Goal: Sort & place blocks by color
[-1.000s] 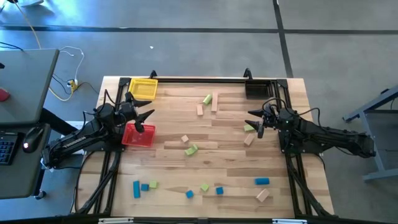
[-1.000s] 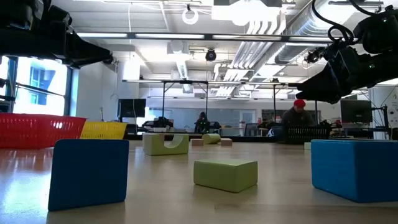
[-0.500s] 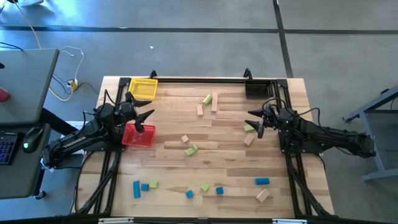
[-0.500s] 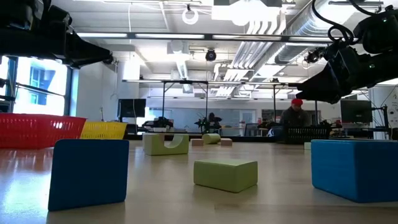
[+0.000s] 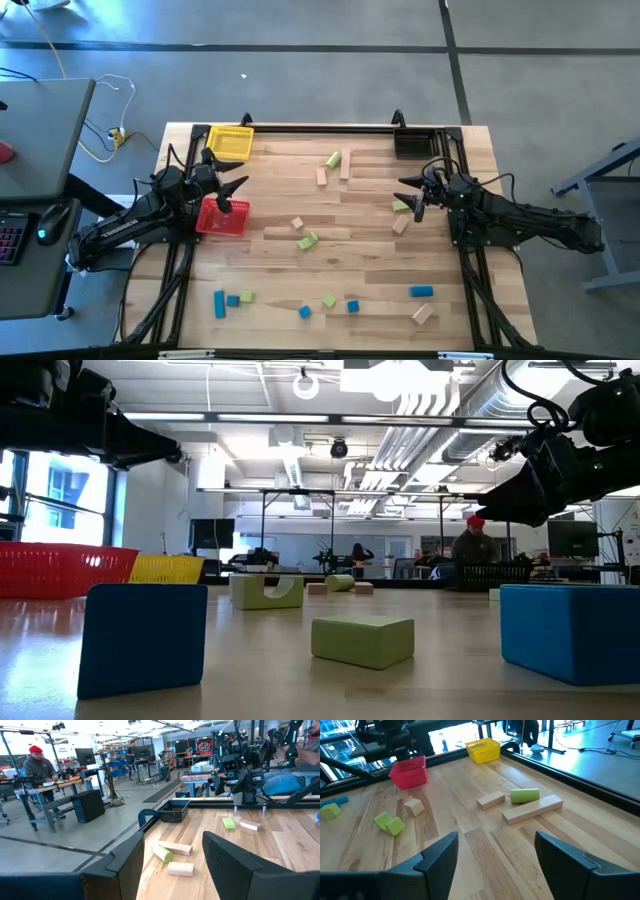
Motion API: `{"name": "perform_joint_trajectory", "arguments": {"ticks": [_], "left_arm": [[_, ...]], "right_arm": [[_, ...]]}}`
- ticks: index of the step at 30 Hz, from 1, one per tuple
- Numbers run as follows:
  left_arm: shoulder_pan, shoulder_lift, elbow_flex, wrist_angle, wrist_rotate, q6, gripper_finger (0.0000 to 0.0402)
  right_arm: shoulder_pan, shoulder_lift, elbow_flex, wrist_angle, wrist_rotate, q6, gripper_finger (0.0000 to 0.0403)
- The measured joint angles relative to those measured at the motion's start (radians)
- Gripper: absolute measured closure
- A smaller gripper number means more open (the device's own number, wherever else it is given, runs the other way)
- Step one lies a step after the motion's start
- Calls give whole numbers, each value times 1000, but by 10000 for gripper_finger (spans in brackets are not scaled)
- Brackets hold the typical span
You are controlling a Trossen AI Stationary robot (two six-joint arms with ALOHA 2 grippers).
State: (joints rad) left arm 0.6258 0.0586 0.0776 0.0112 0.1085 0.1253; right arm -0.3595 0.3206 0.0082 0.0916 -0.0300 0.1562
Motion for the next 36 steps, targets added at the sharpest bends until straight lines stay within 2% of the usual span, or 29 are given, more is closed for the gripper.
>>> {"name": "perform_joint_trajectory", "arguments": {"ticks": [28, 36], "left_arm": [[0, -1, 0, 8, -31, -4, 213], [0, 0, 0, 15, -31, -215, 213]], "right_arm": [[0, 0, 0, 0, 0, 0, 153], [0, 0, 0, 0, 0, 0, 153]]}}
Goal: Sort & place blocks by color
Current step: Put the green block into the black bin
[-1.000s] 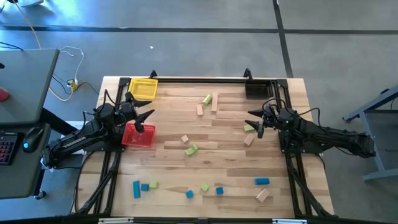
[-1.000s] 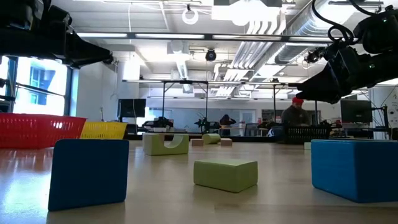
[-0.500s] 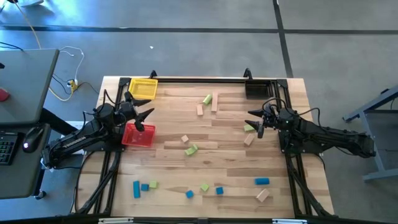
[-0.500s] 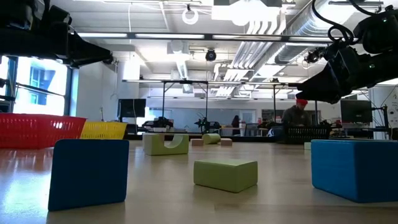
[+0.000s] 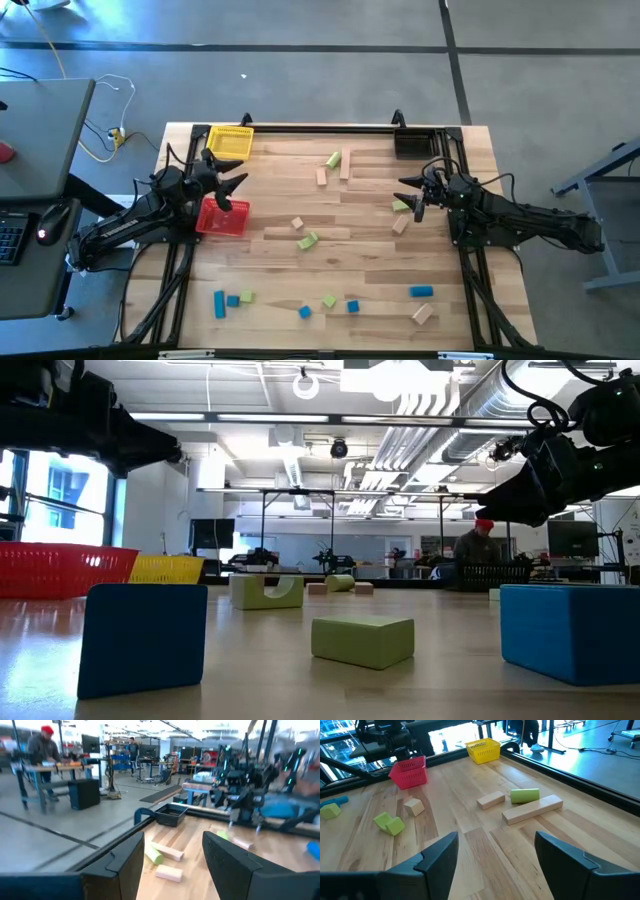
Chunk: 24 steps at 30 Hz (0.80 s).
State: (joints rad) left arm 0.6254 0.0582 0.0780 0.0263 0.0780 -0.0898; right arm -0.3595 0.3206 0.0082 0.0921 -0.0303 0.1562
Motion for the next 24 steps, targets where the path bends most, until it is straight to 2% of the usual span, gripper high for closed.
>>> {"name": "perform_joint_trajectory", "arguments": {"ticks": [8, 17, 24], "left_arm": [[0, 0, 0, 4, 0, -184, 213], [0, 0, 0, 3, 0, -195, 213], [0, 0, 0, 2, 0, -195, 213]], "right_arm": [[0, 0, 0, 4, -5, 54, 153], [0, 0, 0, 10, -10, 239, 153], [0, 0, 2, 58, -9, 287, 153]]}}
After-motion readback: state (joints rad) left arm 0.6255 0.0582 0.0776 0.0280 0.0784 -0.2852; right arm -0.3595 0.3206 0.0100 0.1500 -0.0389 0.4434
